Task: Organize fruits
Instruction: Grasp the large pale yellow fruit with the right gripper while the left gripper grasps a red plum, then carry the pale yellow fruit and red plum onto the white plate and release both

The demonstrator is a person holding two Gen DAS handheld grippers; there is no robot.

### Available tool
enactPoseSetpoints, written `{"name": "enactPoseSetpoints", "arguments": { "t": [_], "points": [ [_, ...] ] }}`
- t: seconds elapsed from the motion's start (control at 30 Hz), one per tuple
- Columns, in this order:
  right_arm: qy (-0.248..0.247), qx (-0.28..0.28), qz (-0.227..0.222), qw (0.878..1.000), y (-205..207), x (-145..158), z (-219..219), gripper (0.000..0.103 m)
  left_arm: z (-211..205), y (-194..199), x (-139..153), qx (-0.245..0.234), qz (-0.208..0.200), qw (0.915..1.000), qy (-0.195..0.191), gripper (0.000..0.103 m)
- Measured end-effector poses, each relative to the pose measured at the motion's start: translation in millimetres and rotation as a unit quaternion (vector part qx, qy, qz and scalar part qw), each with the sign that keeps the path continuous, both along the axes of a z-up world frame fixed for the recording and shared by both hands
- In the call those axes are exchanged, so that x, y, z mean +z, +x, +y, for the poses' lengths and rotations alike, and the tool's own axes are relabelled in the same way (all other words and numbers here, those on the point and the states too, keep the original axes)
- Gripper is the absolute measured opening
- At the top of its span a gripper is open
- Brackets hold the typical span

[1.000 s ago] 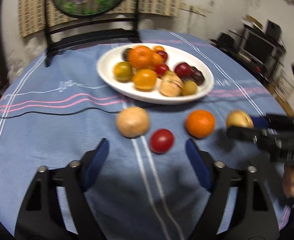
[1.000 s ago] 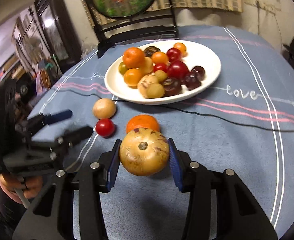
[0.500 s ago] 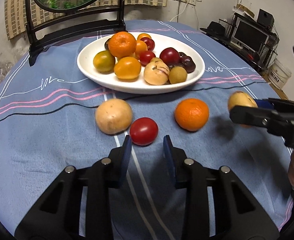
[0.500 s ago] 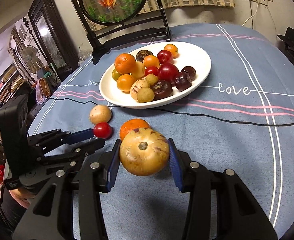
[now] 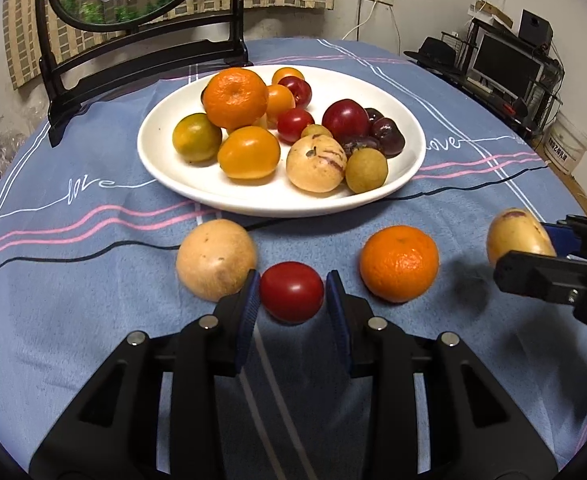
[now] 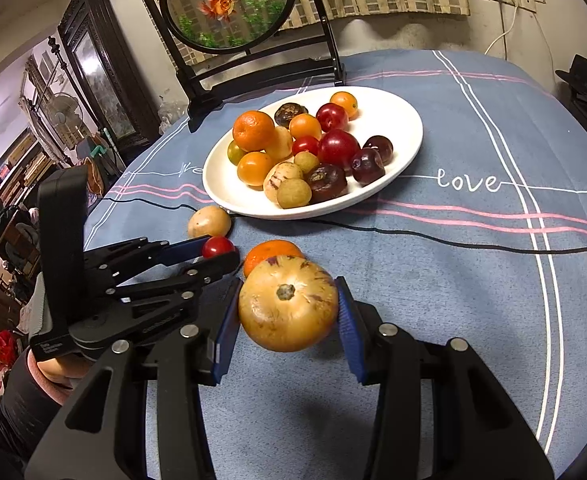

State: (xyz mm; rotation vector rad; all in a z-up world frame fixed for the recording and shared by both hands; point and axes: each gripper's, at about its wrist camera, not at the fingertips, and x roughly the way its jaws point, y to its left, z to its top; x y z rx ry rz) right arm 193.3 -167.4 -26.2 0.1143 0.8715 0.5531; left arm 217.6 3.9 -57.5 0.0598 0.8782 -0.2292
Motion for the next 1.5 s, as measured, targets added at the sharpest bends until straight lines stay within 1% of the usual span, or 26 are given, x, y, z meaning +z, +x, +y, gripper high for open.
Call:
{"name": "enactPoseSetpoints", "arguments": {
  "t": [0.1,0.17,0.33,0.4,0.6,0.7,0.8,0.83,0.9,1.0,1.1,1.13,1.23,1.3,1.37,1.43,1.5],
  "points": [
    [0.001,-0.002,-0.001,1.0,-1.2,1.1,-1.5,0.046,-4.0,6.9,-2.5,0.003,0.004,1.0,0.007,0.034],
    [0.002,-0.003,-0.004,1.0,-1.5,2.3,-2.8,0.046,-2.9,7.4,-3.5,0.006,0.003,0.9999,0.011,0.031],
    [0.0,-0.007,-0.005,1.0,0.2,0.6,-3.4,0.046,1.1,5.6,-1.5,0.018,0.01,0.9998,-0.007,0.03],
    [0.0,-0.009,-0.008,1.0,0.2,0.9,-4.1,0.046,0.6,-0.5,2.2,0.02,0.002,0.9998,-0.008,0.03],
    [-0.003,-0.001,-0.031,1.0,-3.8,2.5,1.5,0.046,-1.3,-23.0,13.9,0.03,-0.026,0.9992,0.007,0.03],
    [0.004,0.018,-0.054,0.998,-10.7,7.6,5.9,0.046,5.5,-37.5,26.4,0.03,-0.04,0.9986,-0.017,0.03],
    [0.025,0.031,-0.056,0.998,-12.0,13.9,6.6,0.046,18.4,-44.8,49.9,0.026,-0.059,0.9971,-0.042,0.03],
    [0.038,0.032,-0.054,0.997,-7.6,18.8,6.5,0.046,20.8,-42.3,56.5,0.023,-0.063,0.9969,-0.041,0.03],
    [0.049,0.026,-0.061,0.997,2.7,28.3,7.2,0.046,26.7,-29.4,74.9,0.024,-0.076,0.9962,-0.036,0.03],
    [0.054,-0.003,-0.089,0.995,28.2,44.7,6.4,0.046,31.6,-5.5,93.3,0.025,-0.087,0.995,-0.041,0.03],
    [0.046,-0.019,-0.103,0.993,65.1,48.0,12.2,0.046,38.8,39.1,107.1,0.031,-0.081,0.9944,-0.06,0.03],
    [0.044,-0.024,-0.101,0.994,77.3,46.0,14.3,0.046,39.6,60.6,109.8,0.032,-0.076,0.9944,-0.066,0.03],
    [0.035,-0.032,-0.085,0.995,108.4,35.1,21.0,0.046,38.7,110.0,106.2,0.041,-0.059,0.9957,-0.059,0.03],
    [0.026,-0.029,-0.084,0.996,121.8,28.7,25.8,0.046,36.8,136.9,96.3,0.044,-0.041,0.9966,-0.056,0.03],
    [0.007,-0.025,-0.088,0.996,133.3,22.8,32.8,0.046,38.4,153.2,84.6,0.049,-0.024,0.9966,-0.063,0.03],
    [0.003,-0.019,-0.084,0.996,142.8,16.9,36.3,0.046,39.3,168.9,71.9,0.054,-0.004,0.996,-0.071,0.03],
    [0.003,-0.009,-0.077,0.997,150.7,11.5,39.2,0.046,39.0,177.1,62.5,0.054,0.007,0.996,-0.072,0.03]
  ]
}}
